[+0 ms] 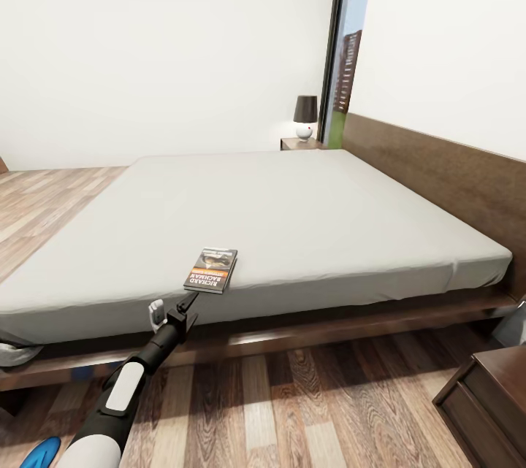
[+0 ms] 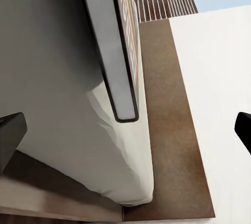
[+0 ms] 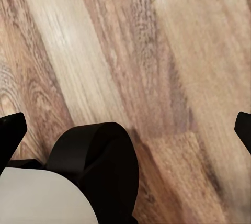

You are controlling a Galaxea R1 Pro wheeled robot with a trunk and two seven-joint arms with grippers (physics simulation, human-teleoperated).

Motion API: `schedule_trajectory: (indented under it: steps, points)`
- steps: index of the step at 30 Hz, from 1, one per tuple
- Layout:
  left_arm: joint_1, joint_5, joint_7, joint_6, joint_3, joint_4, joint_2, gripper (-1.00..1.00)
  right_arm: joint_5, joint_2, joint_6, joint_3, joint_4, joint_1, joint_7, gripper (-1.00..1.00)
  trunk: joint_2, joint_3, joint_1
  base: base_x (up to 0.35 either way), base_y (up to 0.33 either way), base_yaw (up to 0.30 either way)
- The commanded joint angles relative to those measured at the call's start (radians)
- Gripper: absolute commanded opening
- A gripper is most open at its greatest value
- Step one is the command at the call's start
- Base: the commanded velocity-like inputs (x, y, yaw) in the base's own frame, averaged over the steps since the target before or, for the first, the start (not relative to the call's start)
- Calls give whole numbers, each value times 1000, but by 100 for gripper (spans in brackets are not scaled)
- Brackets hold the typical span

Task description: In the bedroom, move the book from the bed onto either nightstand, and place the two sandals side by side next to the bed.

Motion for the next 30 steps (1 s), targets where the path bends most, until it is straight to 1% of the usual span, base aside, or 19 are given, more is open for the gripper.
schedule_trajectory:
  steps: [1,5,18,30]
  points:
    - [-1,4,-1,8,4,0,-1,100,-7,0,-4,8,4,-2,5,100,0,-1,0,0,0,0]
    - [-1,4,-1,8,4,0,-5,100,-7,0,-4,9,4,-1,5,100,0,-1,0,0,0,0]
    - [-1,4,-1,8,3,-16,-34,100,-7,0,-4,9,4,-2,5,100,0,-1,0,0,0,0]
    - [-1,4,1,13,2,-51,-55,100,-7,0,-4,9,4,-2,5,100,0,-1,0,0,0,0]
